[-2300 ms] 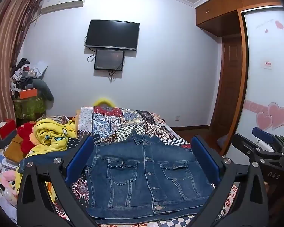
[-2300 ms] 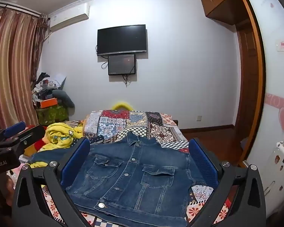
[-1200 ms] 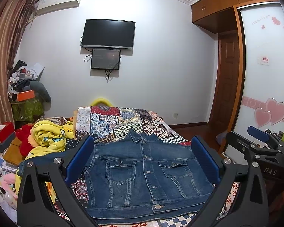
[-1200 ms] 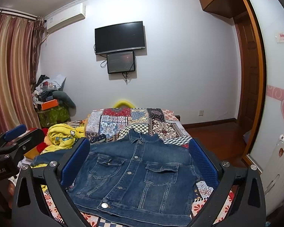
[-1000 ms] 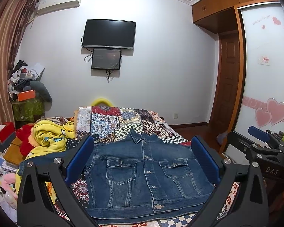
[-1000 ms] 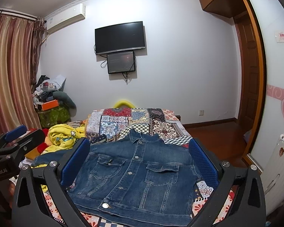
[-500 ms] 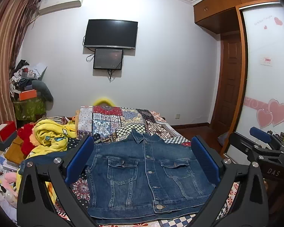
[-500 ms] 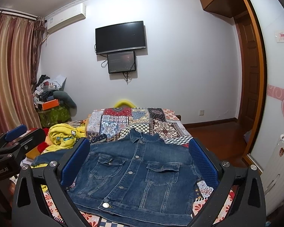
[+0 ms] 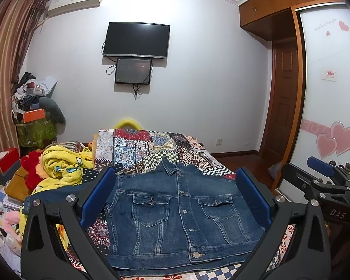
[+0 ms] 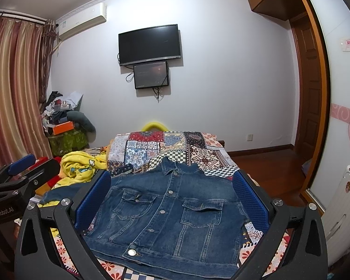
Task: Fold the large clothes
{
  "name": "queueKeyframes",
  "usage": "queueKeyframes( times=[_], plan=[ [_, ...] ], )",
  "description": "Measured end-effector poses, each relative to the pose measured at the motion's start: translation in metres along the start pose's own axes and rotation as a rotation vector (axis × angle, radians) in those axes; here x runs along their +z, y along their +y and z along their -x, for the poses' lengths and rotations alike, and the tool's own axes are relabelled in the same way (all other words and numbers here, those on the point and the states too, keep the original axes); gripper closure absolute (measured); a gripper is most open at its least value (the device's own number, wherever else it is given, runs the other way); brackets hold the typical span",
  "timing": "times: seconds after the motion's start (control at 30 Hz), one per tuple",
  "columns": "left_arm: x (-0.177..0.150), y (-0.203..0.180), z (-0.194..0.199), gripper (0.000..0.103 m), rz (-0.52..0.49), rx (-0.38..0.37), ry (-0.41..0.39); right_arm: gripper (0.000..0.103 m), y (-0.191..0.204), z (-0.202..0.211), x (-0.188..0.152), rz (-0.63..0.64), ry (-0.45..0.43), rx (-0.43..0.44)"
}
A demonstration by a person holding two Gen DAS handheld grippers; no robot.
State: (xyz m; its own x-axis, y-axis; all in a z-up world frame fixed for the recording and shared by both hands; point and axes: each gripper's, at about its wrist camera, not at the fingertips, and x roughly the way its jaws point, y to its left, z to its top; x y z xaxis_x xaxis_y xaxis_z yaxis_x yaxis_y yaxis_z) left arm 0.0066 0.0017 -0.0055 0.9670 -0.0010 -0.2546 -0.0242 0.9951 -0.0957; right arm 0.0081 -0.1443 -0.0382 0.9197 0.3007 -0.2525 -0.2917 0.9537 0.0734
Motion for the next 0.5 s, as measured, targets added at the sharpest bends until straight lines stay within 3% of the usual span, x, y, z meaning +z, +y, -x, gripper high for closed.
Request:
queueKeyframes(
  times=[0.5],
  plan=[
    [-0.003, 0.009, -0.007, 0.000, 0.015, 0.000, 0.004, 0.000, 0.001, -0.010, 0.001, -0.017, 0.028, 0.011]
  ],
)
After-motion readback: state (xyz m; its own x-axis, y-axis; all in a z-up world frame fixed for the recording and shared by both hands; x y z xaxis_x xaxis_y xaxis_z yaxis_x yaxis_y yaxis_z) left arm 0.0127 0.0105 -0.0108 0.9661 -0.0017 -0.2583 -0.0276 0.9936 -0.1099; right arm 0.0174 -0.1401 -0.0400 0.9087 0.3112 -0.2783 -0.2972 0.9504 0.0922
